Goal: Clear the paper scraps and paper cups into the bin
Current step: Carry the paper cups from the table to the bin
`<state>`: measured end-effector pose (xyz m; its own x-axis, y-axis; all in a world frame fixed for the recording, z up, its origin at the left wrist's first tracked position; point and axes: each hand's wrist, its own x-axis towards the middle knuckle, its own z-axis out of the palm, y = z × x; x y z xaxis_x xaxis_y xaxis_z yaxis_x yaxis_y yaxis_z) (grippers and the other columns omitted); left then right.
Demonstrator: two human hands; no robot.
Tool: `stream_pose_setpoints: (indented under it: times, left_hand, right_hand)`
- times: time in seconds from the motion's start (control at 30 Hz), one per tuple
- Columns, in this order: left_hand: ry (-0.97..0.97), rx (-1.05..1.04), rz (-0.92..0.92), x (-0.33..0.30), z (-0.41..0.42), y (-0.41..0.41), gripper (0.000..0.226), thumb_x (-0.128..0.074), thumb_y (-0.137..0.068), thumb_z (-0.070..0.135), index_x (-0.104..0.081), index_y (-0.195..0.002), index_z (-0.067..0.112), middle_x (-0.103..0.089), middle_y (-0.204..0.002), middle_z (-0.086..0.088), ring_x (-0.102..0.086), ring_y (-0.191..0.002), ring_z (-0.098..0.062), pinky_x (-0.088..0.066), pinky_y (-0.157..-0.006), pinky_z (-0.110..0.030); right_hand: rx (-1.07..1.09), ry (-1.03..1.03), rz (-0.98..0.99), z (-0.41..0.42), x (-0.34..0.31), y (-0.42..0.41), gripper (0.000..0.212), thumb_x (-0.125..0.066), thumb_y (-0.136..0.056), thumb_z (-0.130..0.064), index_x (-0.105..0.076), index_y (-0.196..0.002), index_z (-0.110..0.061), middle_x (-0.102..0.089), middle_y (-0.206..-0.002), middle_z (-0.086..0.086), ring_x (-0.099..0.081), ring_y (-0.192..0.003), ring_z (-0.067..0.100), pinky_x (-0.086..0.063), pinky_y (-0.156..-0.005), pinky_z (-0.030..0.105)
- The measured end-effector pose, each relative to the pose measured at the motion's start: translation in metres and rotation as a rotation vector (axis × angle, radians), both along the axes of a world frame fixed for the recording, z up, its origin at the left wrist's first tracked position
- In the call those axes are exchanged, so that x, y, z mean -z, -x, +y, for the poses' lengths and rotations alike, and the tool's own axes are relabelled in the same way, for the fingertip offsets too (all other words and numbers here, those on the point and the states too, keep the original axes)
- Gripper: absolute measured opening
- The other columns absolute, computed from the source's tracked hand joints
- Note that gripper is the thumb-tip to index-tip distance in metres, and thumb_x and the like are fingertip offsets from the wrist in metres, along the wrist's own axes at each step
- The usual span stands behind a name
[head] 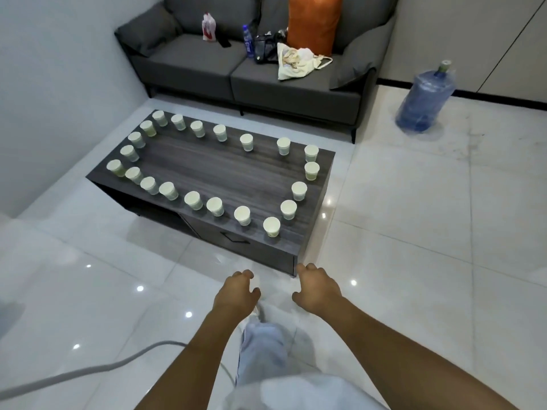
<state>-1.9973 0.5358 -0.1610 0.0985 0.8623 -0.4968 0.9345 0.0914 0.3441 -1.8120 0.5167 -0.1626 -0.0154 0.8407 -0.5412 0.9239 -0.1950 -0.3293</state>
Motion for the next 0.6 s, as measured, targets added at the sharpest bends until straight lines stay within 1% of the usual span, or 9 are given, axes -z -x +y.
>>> stream_pose_setpoints:
  times: [0.13,0.23,0.33,0.47,0.6]
  left_hand:
    - [0.011,0.015,-0.014,0.011,0.074,0.024,0.044,-0.051,-0.094,0.030,-0.044,-0.135,0.015,-0.050,-0.133,-0.006,-0.054,-0.114,-0.023,-0.047,-0.094,-0.033]
    - [0.013,0.037,0.000,0.016,0.131,0.045,0.044,-0.051,-0.094,0.030,-0.045,-0.134,0.016,-0.049,-0.134,-0.005,-0.049,-0.119,-0.022,-0.046,-0.097,-0.034]
    - [0.018,0.071,0.007,0.019,0.179,0.063,0.042,-0.052,-0.093,0.030,-0.048,-0.132,0.015,-0.050,-0.133,-0.006,-0.047,-0.121,-0.022,-0.044,-0.098,-0.033]
    - [0.034,0.117,0.043,0.027,0.230,0.075,0.037,-0.054,-0.091,0.028,-0.051,-0.126,0.014,-0.052,-0.130,-0.006,-0.047,-0.121,-0.023,-0.045,-0.097,-0.036]
    - [0.079,0.135,0.056,0.039,0.261,0.071,0.035,-0.055,-0.091,0.027,-0.052,-0.124,0.016,-0.053,-0.129,-0.005,-0.048,-0.120,-0.023,-0.045,-0.098,-0.038]
  right_hand:
    - [0.036,0.012,0.013,0.069,0.010,0.026,0.059,-0.059,-0.086,-0.029,-0.035,-0.140,-0.021,-0.045,-0.134,0.005,-0.045,-0.122,0.026,-0.045,-0.093,0.036]
    - [0.070,0.037,0.011,0.120,0.016,0.047,0.056,-0.058,-0.087,-0.029,-0.037,-0.138,-0.020,-0.044,-0.135,0.006,-0.044,-0.123,0.027,-0.044,-0.094,0.036]
    - [0.118,0.052,0.016,0.161,0.021,0.063,0.059,-0.058,-0.087,-0.028,-0.034,-0.141,-0.020,-0.042,-0.135,0.006,-0.042,-0.124,0.028,-0.044,-0.097,0.037]
    - [0.180,0.064,0.026,0.195,0.029,0.072,0.057,-0.058,-0.087,-0.029,-0.034,-0.138,-0.020,-0.044,-0.130,0.006,-0.044,-0.120,0.027,-0.044,-0.093,0.037]
    - [0.235,0.105,0.013,0.215,0.043,0.062,0.056,-0.058,-0.088,-0.028,-0.035,-0.138,-0.019,-0.044,-0.132,0.006,-0.043,-0.121,0.028,-0.043,-0.094,0.037]
